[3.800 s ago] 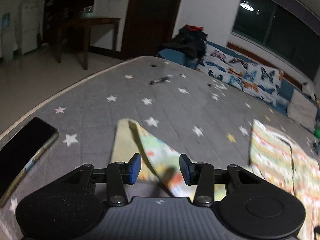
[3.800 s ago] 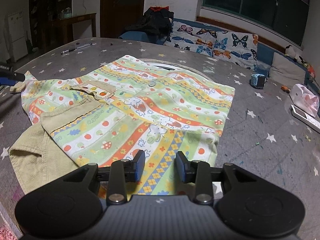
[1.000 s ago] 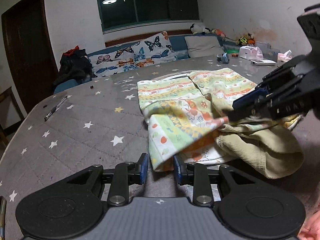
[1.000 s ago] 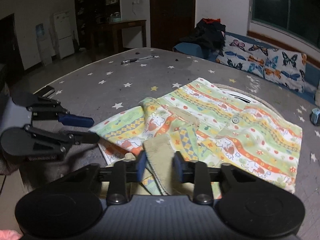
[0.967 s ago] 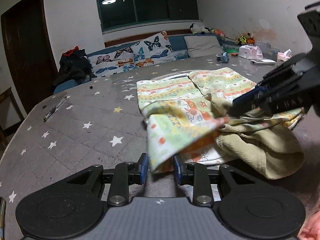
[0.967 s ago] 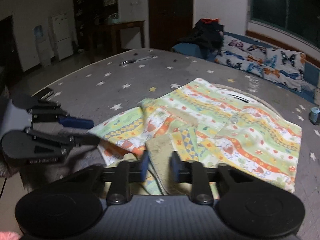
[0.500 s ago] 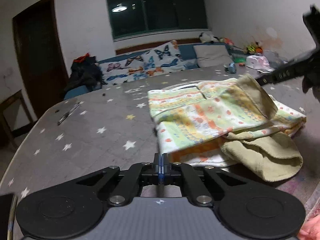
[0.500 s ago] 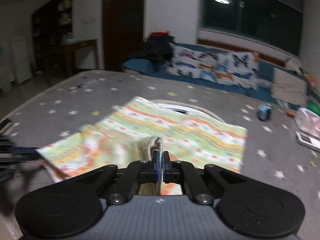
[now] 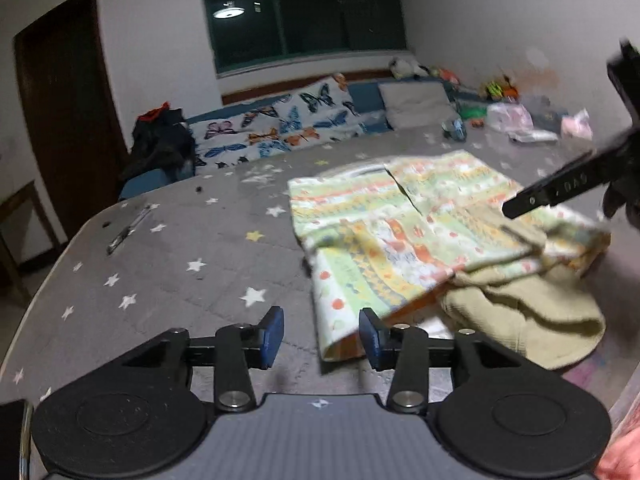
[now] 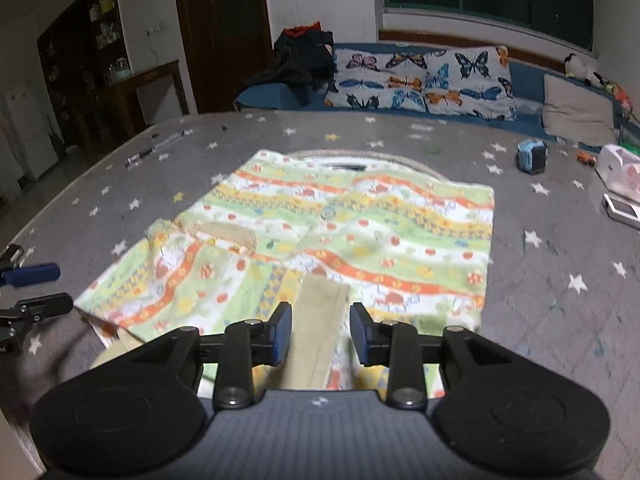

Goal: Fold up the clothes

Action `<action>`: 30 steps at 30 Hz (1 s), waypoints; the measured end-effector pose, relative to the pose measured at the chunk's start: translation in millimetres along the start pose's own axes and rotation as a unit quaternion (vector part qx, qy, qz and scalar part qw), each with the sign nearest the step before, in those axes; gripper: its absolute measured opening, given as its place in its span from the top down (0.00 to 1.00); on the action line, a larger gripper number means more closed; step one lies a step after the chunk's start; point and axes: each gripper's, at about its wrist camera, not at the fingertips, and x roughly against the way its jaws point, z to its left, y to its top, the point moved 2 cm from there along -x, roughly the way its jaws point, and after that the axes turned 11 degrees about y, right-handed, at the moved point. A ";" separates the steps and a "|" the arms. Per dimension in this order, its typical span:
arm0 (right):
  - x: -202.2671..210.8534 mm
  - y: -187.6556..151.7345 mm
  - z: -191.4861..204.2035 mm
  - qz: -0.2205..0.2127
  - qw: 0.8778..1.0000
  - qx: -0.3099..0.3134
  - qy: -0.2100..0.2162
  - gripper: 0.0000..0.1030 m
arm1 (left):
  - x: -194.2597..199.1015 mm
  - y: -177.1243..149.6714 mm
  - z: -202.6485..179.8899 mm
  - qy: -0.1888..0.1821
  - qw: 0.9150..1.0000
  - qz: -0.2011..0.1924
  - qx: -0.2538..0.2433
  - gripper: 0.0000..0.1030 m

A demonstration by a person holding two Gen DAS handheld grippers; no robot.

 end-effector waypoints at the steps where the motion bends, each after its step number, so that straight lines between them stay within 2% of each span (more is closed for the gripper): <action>1: -1.0 -2.5 -1.1 0.006 1.000 -0.005 0.002 0.69 | -3.7 -1.5 -3.5 0.002 1.000 0.003 -0.006 0.57; 4: -5.1 -8.5 -3.9 0.020 0.999 -0.022 0.016 0.70 | -12.1 -5.6 -11.3 0.012 1.000 0.004 -0.025 0.60; 5: -6.5 -9.8 -4.4 0.024 0.999 -0.027 0.020 0.70 | -14.2 -6.8 -13.3 0.014 0.999 0.003 -0.030 0.70; 6: -7.4 -10.7 -4.5 0.025 0.999 -0.030 0.022 0.75 | -15.7 -7.9 -15.0 0.011 0.999 0.004 -0.033 0.74; 8: -8.3 -11.8 -4.0 0.025 0.999 -0.033 0.023 0.87 | -14.7 -9.0 -17.3 0.013 0.999 -0.004 -0.041 0.93; 9: -7.3 -11.5 -3.2 0.022 0.999 -0.032 0.018 0.95 | -13.2 -9.0 -18.6 0.020 0.999 -0.010 -0.047 0.94; 10: -5.1 -10.5 -2.8 0.018 0.999 -0.031 0.017 0.95 | -10.6 -8.4 -17.1 0.022 0.999 -0.015 -0.045 0.97; 14: 13.7 -2.7 0.9 -0.010 0.999 -0.029 0.026 0.96 | 1.4 -4.1 -4.8 0.020 0.999 -0.030 -0.017 0.98; 17: 24.8 -1.7 3.1 -0.012 0.999 -0.032 0.040 0.96 | 5.3 -4.5 4.3 0.010 1.000 -0.021 0.000 0.99; 20: 23.4 -7.6 0.8 0.006 0.999 -0.031 0.044 0.95 | 3.8 -8.4 7.2 0.002 1.000 0.003 -0.004 0.99; 22: 20.3 -11.0 -1.8 0.015 0.999 -0.022 0.031 0.90 | 1.9 -10.5 10.5 0.004 1.000 0.022 -0.011 0.98; 24: 19.0 -12.8 -4.2 0.018 1.000 -0.012 0.018 0.90 | 1.2 -9.3 17.1 0.002 0.999 0.037 -0.005 0.98; 26: 21.5 -8.8 -5.0 0.005 1.000 -0.001 0.008 0.90 | 0.1 1.0 25.4 -0.006 0.999 0.041 0.017 0.97; 30: 17.7 6.4 -0.9 -0.011 1.000 0.015 0.018 0.90 | -15.1 36.7 30.4 -0.032 0.997 0.039 0.052 0.97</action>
